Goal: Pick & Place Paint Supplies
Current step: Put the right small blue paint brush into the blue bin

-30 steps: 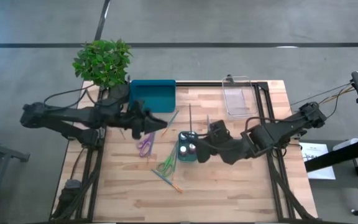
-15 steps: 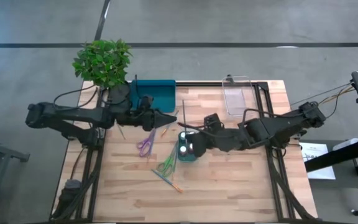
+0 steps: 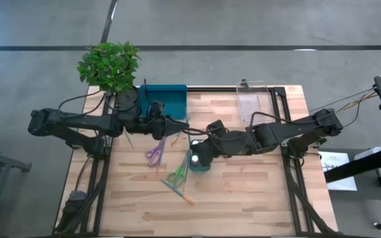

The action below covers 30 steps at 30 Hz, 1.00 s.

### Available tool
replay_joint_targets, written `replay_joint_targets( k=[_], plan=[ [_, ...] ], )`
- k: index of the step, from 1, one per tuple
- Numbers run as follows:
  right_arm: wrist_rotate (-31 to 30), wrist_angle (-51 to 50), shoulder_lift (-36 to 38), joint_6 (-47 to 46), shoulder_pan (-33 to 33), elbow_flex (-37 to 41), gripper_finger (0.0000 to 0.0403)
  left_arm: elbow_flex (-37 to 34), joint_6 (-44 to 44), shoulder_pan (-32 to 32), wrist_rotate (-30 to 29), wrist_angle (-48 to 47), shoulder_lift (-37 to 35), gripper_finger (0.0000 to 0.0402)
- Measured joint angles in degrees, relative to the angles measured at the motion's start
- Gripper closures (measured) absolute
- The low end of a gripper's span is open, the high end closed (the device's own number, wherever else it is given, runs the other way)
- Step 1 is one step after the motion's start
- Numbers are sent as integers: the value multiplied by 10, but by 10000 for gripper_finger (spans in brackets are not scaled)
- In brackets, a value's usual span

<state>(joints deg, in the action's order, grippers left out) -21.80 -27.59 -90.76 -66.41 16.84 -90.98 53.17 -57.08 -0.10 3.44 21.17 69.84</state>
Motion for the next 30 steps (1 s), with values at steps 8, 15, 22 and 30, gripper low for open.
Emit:
replay_joint_targets(
  k=[8, 15, 22, 30],
  plan=[
    [-4, 1, 0, 0, 0, 0, 395, 0, 3, 0, 0, -5, 0, 261],
    [-6, 1, 0, 0, 0, 0, 395, 0, 3, 0, -4, -15, 0, 313],
    [-6, 9, 0, 2, 0, 0, 395, 1, 12, 0, 1, -14, 0, 389],
    [-6, 26, 0, 21, 2, 0, 394, 2, 18, 0, 2, -10, 0, 397]
  ],
)
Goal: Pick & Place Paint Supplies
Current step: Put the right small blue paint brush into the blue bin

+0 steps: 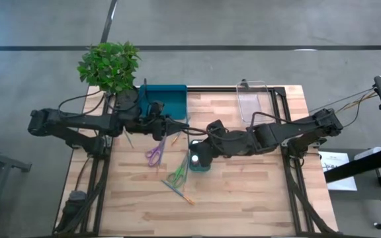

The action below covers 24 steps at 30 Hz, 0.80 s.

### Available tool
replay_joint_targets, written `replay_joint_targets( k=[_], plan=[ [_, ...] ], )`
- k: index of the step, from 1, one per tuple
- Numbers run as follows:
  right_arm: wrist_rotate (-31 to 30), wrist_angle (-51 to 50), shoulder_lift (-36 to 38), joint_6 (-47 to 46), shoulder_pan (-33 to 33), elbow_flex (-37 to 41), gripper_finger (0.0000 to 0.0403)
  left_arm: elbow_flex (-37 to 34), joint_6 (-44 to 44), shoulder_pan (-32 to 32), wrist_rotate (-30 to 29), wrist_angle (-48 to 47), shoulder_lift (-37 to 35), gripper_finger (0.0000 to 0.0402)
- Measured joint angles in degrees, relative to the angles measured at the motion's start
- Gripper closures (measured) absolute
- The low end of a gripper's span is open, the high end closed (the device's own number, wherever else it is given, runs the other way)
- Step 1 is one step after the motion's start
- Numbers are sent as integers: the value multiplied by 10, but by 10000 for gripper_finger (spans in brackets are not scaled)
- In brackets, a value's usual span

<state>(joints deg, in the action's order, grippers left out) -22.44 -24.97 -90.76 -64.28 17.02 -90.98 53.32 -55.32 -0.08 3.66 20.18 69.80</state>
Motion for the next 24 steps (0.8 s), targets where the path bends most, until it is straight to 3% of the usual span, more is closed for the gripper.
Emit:
replay_joint_targets(
  k=[11, 20, 24],
  plan=[
    [-20, 11, 20, 26, 37, 0, 394, 0, 45, 0, 4, -58, -51, 400],
    [-107, -19, 51, 35, 69, 0, 394, 0, 109, -9, 0, -190, -145, 401],
    [-134, -23, 65, 46, 75, 0, 394, 0, 175, -63, -59, -247, -183, 401]
  ],
)
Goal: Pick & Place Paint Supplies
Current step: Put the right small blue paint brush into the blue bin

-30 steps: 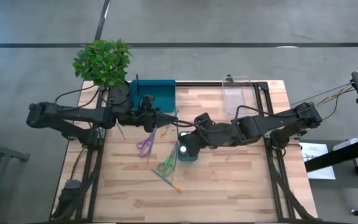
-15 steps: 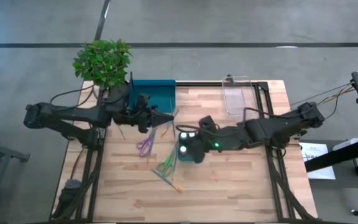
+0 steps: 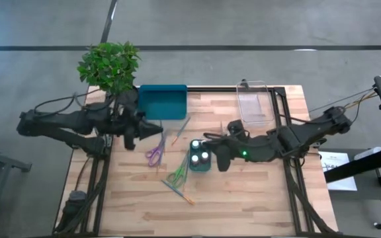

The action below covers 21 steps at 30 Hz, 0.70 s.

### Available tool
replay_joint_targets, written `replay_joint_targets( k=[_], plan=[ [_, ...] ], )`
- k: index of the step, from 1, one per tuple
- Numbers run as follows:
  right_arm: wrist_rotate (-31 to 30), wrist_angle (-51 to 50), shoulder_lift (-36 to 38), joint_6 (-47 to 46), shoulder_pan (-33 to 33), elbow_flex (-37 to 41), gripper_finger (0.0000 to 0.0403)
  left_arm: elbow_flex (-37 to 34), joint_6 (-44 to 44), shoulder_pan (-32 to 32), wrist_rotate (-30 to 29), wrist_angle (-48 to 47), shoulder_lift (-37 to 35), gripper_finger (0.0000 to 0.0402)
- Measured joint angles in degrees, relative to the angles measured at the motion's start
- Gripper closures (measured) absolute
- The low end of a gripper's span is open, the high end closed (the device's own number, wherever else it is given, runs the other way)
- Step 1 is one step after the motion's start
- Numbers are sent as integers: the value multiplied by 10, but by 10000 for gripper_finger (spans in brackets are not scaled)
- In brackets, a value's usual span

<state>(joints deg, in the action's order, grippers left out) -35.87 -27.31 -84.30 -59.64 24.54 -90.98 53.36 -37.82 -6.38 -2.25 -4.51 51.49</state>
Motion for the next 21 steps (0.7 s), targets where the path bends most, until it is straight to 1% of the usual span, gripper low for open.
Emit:
replay_joint_targets(
  k=[2, 5, 8, 10, 13, 15, 17, 19, 21],
  plan=[
    [-10, -9, 9, 0, 3, 0, 394, 1, 36, -51, -68, -16, -8, 401],
    [-30, -33, 19, -19, 7, 0, 394, 8, 61, -124, -187, -55, 1, 401],
    [-38, -60, 26, -37, 10, 0, 394, 28, 82, -159, -296, -87, 34, 401],
    [-45, -75, 31, -48, 10, 0, 394, 50, 103, -159, -334, -103, 67, 401],
    [-47, -93, 37, -62, 11, 0, 394, 89, 161, -144, -360, -124, 130, 401],
    [-46, -100, 41, -64, 11, 0, 394, 118, 177, -129, -388, -154, 175, 401],
    [-47, -103, 44, -64, 11, 0, 394, 152, 179, -109, -429, -204, 217, 401],
    [-49, -103, 47, -63, 11, 0, 394, 182, 173, -87, -473, -273, 254, 401],
    [-54, -104, 48, -64, 11, 0, 394, 202, 170, -57, -495, -327, 285, 401]
  ],
)
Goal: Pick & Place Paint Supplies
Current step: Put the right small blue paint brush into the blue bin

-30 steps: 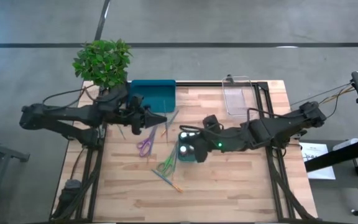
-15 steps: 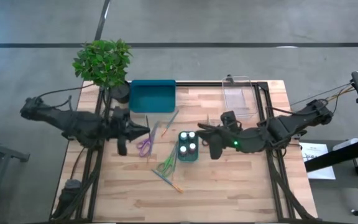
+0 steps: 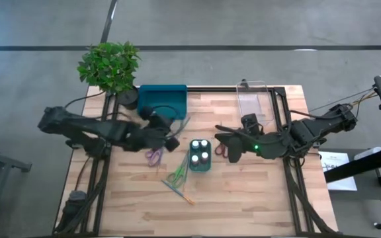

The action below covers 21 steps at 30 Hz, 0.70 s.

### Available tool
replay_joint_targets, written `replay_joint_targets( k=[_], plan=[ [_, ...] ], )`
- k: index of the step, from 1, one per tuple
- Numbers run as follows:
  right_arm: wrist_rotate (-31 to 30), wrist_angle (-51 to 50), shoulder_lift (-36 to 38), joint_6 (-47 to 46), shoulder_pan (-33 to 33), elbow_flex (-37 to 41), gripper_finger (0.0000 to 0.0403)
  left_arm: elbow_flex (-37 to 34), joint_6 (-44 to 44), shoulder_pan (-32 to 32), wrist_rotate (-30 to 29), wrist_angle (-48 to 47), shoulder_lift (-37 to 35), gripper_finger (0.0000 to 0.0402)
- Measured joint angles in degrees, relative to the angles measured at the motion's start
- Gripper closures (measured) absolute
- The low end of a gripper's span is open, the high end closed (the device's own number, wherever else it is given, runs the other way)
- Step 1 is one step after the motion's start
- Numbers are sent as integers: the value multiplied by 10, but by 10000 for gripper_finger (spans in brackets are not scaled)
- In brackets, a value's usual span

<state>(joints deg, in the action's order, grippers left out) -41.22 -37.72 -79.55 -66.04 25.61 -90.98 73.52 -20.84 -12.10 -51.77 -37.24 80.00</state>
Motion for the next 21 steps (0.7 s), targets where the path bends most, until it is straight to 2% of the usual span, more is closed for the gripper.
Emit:
replay_joint_targets(
  k=[3, 7, 11, 14, 21],
  plan=[
    [-5, -4, -1, 0, 0, 0, 394, 6, 1, 47, -5, -33, 32, 401],
    [-9, -7, -2, 0, 0, 0, 394, 7, 53, 108, -10, -33, 65, 401],
    [-9, -11, -2, 2, 0, 0, 394, 2, 61, 159, -4, -34, 106, 401],
    [-13, -11, -2, 7, 0, 0, 394, -3, 73, 183, -1, -30, 141, 401],
    [-25, -11, -2, 15, 0, 0, 394, -8, 186, 203, -10, -24, 220, 401]
  ],
)
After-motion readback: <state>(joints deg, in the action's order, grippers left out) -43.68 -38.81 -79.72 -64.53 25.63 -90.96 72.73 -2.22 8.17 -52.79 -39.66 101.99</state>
